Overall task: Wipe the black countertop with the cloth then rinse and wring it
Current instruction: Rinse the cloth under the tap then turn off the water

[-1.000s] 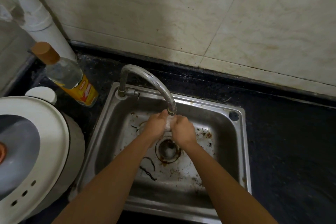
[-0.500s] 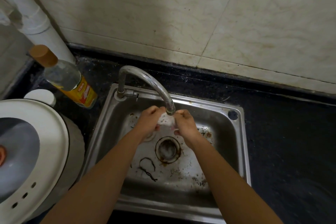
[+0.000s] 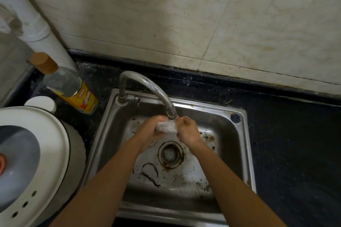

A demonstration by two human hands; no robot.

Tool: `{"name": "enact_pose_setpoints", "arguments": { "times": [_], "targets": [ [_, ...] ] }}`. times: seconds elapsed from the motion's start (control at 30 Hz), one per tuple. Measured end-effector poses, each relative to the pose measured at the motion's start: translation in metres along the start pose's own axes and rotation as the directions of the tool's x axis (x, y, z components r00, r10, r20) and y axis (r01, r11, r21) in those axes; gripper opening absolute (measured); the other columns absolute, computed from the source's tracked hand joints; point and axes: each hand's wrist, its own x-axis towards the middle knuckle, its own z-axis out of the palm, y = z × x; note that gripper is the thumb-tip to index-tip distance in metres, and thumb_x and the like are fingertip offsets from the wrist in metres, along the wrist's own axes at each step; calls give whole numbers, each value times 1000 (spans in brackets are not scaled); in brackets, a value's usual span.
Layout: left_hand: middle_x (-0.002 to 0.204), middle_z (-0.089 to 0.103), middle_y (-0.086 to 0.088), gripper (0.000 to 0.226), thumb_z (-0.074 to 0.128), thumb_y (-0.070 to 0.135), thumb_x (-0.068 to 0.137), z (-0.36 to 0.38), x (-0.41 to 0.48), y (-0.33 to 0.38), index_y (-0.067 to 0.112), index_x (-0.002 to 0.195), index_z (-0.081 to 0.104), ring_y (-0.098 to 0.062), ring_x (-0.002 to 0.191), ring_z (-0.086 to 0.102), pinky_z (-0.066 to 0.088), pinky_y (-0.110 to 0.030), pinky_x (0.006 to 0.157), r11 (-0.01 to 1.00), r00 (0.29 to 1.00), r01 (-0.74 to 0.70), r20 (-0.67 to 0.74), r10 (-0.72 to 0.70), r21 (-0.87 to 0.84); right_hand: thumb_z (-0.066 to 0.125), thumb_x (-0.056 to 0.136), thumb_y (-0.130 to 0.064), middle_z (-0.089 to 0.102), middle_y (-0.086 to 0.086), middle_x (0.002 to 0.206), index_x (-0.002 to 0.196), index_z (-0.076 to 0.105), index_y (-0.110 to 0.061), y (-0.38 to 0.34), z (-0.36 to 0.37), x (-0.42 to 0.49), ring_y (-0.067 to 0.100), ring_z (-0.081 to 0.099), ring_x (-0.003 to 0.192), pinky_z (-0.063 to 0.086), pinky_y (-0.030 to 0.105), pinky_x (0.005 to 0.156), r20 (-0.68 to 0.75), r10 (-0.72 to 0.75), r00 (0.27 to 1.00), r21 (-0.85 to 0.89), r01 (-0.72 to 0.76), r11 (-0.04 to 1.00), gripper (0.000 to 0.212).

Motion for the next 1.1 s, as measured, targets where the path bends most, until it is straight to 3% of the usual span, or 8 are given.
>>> {"name": "enact_pose_setpoints", "arguments": {
  "times": [0.1, 0.23, 0.37, 0.6, 0.73, 0.83, 0.97, 1.1],
  "targets": [
    [74, 58, -5, 33, 41, 41, 99, 3, 3, -7, 15, 96, 62, -14, 64, 52, 43, -24, 57, 984, 994, 96, -73, -85, 150, 48, 99, -22, 53, -2, 73, 85, 51, -16, 2, 6, -2, 7, 47, 61, 38, 19, 54, -17, -161, 987, 8, 161, 987, 16],
    [58, 44, -2, 38, 30, 41, 101, 8, 9, -11, 13, 91, 53, -12, 50, 36, 28, -20, 41, 980, 974, 82, -224, -41, 180, 46, 101, -23, 49, -7, 68, 89, 48, -17, 6, 21, -9, 0, 45, 54, 37, 20, 50, -9, -290, 957, 12, 290, 957, 14],
    [64, 53, -3, 42, 29, 44, 101, 17, 10, -6, 13, 99, 58, -13, 51, 44, 33, -22, 42, 988, 959, 106, -274, -73, 109, 36, 102, -34, 62, 11, 82, 101, 48, -8, 6, 28, -19, 24, 61, 72, 49, 38, 58, -38, -343, 939, -276, 320, 906, 29],
    [54, 50, 0, 38, 40, 42, 99, 25, 15, -4, 13, 86, 61, -12, 45, 42, 29, -19, 41, 935, 983, 77, -182, -14, 346, 29, 104, -26, 51, 5, 71, 102, 49, -2, 2, 24, -16, 30, 59, 70, 41, 34, 55, -154, -414, 897, -597, 249, 763, 31],
    [67, 64, -5, 37, 47, 38, 96, 24, 13, -3, 7, 89, 68, -18, 62, 57, 41, -25, 57, 910, 988, -1, -138, 64, 414, 31, 104, -30, 58, 6, 79, 87, 52, -9, -6, 22, -6, 23, 54, 74, 39, 30, 65, -226, -160, 961, -423, 51, 905, 34],
    [86, 68, -9, 24, 50, 32, 95, 21, 5, 1, 14, 93, 66, -18, 74, 60, 44, -26, 60, 931, 990, -42, -112, 89, 363, 41, 100, -31, 55, 4, 75, 77, 51, -14, -5, 18, 4, 19, 53, 71, 41, 31, 65, -160, 28, 987, -97, -44, 994, 30],
    [93, 67, -7, 14, 60, 24, 89, 10, -2, 3, 13, 99, 64, -15, 81, 60, 47, -24, 69, 982, 988, -72, -121, 93, 172, 51, 97, -37, 59, 3, 74, 96, 58, -12, -5, 0, 4, 12, 52, 61, 44, 25, 56, -40, 128, 991, 242, -115, 963, 26],
    [101, 67, -11, 24, 66, -1, 82, -1, -4, 4, 9, 103, 62, -16, 87, 66, 53, -25, 76, 995, 997, -45, -62, 40, -89, 55, 90, -10, 62, 9, 96, 101, 60, -11, 1, -19, 1, 18, 58, 84, 48, 27, 70, 163, 92, 982, 434, -156, 888, 12]
  ]
}}
